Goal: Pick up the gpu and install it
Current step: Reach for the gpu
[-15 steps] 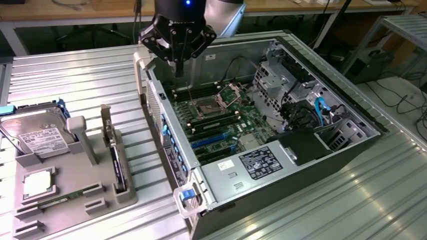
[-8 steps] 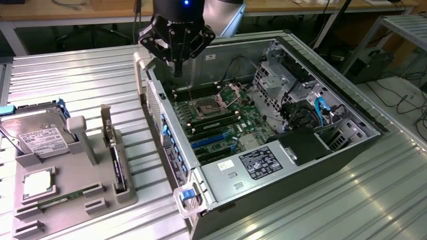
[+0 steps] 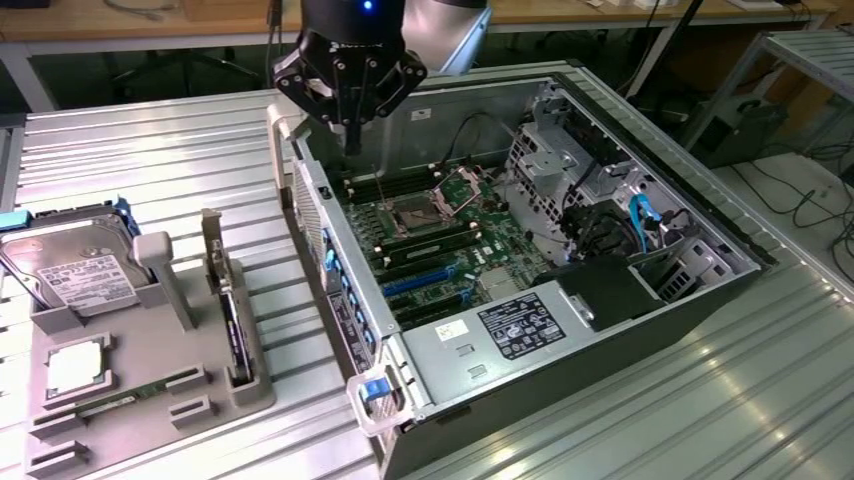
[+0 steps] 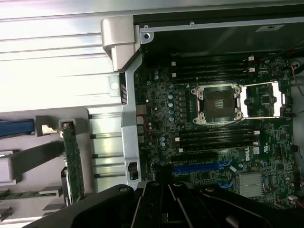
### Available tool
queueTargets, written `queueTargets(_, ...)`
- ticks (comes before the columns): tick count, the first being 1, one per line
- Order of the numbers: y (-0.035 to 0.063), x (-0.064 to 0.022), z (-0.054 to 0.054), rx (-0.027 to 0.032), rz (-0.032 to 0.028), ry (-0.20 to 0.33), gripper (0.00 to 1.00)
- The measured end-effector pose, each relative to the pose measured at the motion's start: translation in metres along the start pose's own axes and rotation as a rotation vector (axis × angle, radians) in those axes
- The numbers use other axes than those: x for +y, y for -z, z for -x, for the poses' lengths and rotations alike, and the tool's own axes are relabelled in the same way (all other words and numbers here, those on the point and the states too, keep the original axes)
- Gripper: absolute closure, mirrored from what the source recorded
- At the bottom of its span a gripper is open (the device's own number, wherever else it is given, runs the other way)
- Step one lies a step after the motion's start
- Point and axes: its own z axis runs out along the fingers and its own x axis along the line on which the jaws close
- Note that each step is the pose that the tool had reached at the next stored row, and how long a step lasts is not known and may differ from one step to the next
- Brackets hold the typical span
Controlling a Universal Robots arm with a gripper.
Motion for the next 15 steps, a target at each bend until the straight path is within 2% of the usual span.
queueTargets(15,0.0003,-0.0021,-0.0102,0.0000,0.0000,0.000,0.89)
